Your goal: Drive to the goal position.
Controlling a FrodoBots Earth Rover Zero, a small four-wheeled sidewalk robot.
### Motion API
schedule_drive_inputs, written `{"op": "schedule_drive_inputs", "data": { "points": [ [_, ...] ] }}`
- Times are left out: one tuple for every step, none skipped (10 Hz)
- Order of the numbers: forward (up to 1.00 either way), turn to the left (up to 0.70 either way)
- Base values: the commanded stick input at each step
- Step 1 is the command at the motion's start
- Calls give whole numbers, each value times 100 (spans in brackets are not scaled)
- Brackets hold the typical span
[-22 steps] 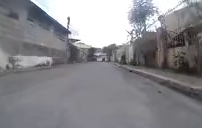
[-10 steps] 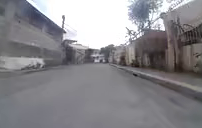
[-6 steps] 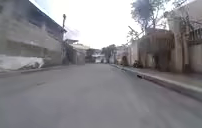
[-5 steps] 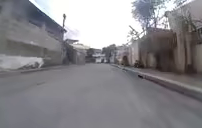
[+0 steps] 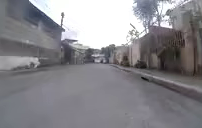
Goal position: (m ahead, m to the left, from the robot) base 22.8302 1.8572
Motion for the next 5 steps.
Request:
{"op": "schedule_drive_inputs", "data": {
  "points": [
    [100, 0],
    [100, 0],
    [100, 0],
    [100, 0],
    [100, 0]
  ]
}}
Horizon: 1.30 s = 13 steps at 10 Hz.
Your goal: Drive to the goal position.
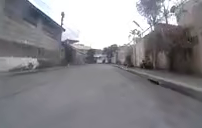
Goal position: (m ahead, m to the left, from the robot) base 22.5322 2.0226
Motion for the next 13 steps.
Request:
{"op": "schedule_drive_inputs", "data": {
  "points": [
    [100, -2],
    [100, -6],
    [100, -37],
    [100, -40],
    [100, -40],
    [100, -28],
    [100, -5],
    [100, 0],
    [100, 0],
    [100, 0],
    [100, 0],
    [100, 0],
    [100, 0]
  ]
}}
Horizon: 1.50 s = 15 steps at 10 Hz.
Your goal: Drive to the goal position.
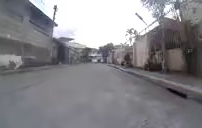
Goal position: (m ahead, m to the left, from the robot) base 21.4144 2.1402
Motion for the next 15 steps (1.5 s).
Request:
{"op": "schedule_drive_inputs", "data": {
  "points": [
    [100, 0],
    [100, 0],
    [100, 0],
    [100, 0],
    [100, 0],
    [100, 0],
    [100, 0],
    [100, 0],
    [100, 0],
    [100, 0],
    [100, -19],
    [100, -40],
    [100, -40],
    [100, -40],
    [100, -40]
  ]
}}
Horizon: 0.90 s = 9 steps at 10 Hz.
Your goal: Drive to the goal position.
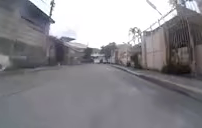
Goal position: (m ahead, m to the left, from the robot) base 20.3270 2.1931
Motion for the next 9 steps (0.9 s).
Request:
{"op": "schedule_drive_inputs", "data": {
  "points": [
    [100, -36],
    [100, -24],
    [100, -12],
    [100, 0],
    [100, 0],
    [100, 0],
    [100, 0],
    [100, 0],
    [100, 0]
  ]
}}
